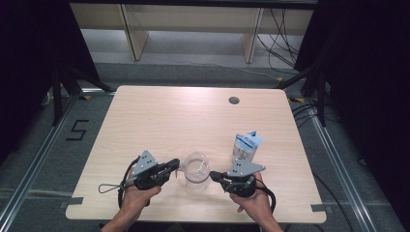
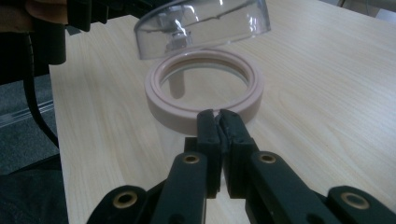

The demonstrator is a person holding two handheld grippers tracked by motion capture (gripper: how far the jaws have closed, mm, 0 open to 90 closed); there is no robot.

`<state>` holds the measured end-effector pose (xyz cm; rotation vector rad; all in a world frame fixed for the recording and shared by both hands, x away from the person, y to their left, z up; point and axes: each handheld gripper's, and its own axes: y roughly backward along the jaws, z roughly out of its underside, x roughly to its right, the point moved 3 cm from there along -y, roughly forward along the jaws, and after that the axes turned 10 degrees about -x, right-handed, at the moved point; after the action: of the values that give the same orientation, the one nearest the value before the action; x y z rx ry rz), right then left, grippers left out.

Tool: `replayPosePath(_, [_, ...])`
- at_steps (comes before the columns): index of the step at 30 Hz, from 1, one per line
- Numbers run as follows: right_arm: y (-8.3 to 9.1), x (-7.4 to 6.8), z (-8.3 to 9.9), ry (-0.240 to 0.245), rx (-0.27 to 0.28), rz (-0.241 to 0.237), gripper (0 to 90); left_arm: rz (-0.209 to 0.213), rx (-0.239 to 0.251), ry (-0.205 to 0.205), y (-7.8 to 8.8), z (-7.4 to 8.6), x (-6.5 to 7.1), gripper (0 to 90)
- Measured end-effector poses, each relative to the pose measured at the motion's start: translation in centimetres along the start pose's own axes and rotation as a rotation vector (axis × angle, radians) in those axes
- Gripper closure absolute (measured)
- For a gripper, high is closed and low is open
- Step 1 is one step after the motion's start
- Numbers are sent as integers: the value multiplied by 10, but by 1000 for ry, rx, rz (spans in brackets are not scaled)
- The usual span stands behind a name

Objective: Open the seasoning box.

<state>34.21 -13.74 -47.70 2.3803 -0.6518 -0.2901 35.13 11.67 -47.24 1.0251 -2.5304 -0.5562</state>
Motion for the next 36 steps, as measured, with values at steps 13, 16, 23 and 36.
replayPosePath(13, [2,-3,-15,48,44,13,879,9,1,13,1,1,0,845])
replayPosePath(16, [1,-4,-16,39,39,0,883,19,4,29,2,0,-2,778])
replayPosePath(23, [3,-3,-20,54,47,9,883,28,16,72,13,4,-11,538])
replayPosePath(36, [7,-7,-36,62,88,10,880,-67,-84,-67,25,33,-7,286])
